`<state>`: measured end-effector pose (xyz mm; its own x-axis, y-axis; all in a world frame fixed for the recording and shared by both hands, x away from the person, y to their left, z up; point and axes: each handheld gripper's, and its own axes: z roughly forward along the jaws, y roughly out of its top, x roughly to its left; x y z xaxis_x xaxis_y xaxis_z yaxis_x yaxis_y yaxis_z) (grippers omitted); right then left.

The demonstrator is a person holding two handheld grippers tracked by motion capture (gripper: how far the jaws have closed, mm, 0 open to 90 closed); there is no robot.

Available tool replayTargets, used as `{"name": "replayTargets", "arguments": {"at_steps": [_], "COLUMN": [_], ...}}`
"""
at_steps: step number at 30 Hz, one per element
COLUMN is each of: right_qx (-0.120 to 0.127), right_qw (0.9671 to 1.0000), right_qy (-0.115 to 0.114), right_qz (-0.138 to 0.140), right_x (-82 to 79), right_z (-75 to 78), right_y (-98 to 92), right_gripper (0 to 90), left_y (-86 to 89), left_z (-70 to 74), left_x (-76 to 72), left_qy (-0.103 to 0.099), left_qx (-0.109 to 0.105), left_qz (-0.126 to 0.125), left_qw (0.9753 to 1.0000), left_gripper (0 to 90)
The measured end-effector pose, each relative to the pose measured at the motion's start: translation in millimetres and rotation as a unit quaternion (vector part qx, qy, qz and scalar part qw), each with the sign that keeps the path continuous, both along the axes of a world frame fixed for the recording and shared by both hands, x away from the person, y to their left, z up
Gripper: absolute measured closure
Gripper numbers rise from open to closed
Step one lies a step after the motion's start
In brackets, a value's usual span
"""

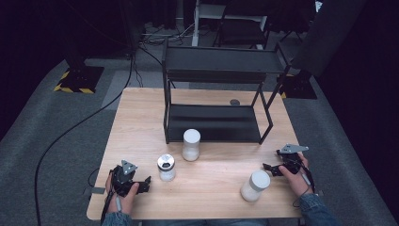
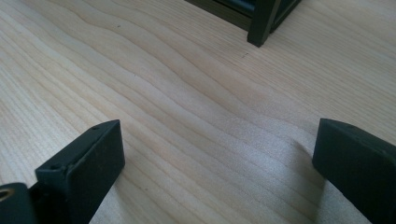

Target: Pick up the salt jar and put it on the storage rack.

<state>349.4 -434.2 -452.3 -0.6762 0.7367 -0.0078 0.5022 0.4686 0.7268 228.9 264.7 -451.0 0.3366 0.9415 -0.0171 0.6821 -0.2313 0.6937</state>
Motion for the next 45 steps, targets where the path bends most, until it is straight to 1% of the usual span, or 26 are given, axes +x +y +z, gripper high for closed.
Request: {"name": "replayTargets", "arguments": {"at_steps": [9,11,16,17,18,19,21,22,23,24,25,26,28,35,39,42,45], "right_qx": [0.000,0.000,0.000,0.000,0.000,0.000,0.000,0.000,0.000,0.000,0.000,0.000,0.000,0.000,0.000,0.000,0.000], "right_qw": [1.0000,1.0000,1.0000,1.0000,1.0000,1.0000,1.0000,1.0000,1.0000,1.0000,1.0000,1.0000,1.0000,1.0000,1.0000,1.0000,1.0000], "right_qy": [0.000,0.000,0.000,0.000,0.000,0.000,0.000,0.000,0.000,0.000,0.000,0.000,0.000,0.000,0.000,0.000,0.000], "right_qz": [0.000,0.000,0.000,0.000,0.000,0.000,0.000,0.000,0.000,0.000,0.000,0.000,0.000,0.000,0.000,0.000,0.000], "right_x": [0.0,0.0,0.0,0.0,0.0,0.0,0.0,0.0,0.0,0.0,0.0,0.0,0.0,0.0,0.0,0.0,0.0], "right_z": [-0.1,-0.1,0.0,0.0,-0.1,-0.1,0.0,0.0,-0.1,-0.1,-0.1,-0.1,-0.1,0.0,-0.1,-0.1,-0.1], "right_y": [-0.1,0.0,0.0,0.0,0.0,0.0,0.0,0.0,0.0,0.0,0.0,0.0,0.0,0.0,0.0,0.0,0.0], "right_gripper": [1.8,1.8,1.8,1.8,1.8,1.8,1.8,1.8,1.8,1.8,1.8,1.8,1.8,1.8,1.8,1.8,1.8], "left_y": [-0.3,0.9,3.1,3.9,4.1,4.1,4.2,3.9,4.0,4.0,3.8,3.8,3.9,3.7,4.4,5.3,7.5], "left_z": [0.1,-0.4,-1.0,-1.7,-0.4,-0.4,1.1,2.3,2.9,2.9,3.4,3.4,3.8,5.1,5.8,4.1,2.4], "left_x": [-0.7,-1.6,-3.7,-5.6,-9.8,-9.8,-15.2,-20.3,-22.5,-22.5,-26.8,-26.8,-30.5,-43.4,-47.9,-48.7,-49.7], "left_qy": [0.000,-0.001,-0.005,-0.009,-0.020,-0.020,-0.038,-0.055,-0.062,-0.062,-0.078,-0.078,-0.092,-0.137,-0.155,-0.157,-0.164], "left_qx": [0.000,-0.007,-0.016,-0.022,-0.022,-0.022,-0.025,-0.028,-0.030,-0.030,-0.031,-0.031,-0.035,-0.044,-0.053,-0.058,-0.067], "left_qz": [0.002,0.007,0.013,0.015,0.018,0.018,0.020,0.019,0.018,0.018,0.015,0.015,0.013,0.005,0.004,0.007,0.008], "left_qw": [1.0000,1.0000,0.9998,0.9996,0.9994,0.9994,0.9988,0.9979,0.9974,0.9974,0.9963,0.9963,0.9951,0.9895,0.9865,0.9859,0.9841], "left_gripper": [0.9,0.9,2.8,3.3,3.3,3.3,3.3,3.3,3.2,3.2,3.3,3.2,3.3,3.2,3.1,3.1,3.1]}}
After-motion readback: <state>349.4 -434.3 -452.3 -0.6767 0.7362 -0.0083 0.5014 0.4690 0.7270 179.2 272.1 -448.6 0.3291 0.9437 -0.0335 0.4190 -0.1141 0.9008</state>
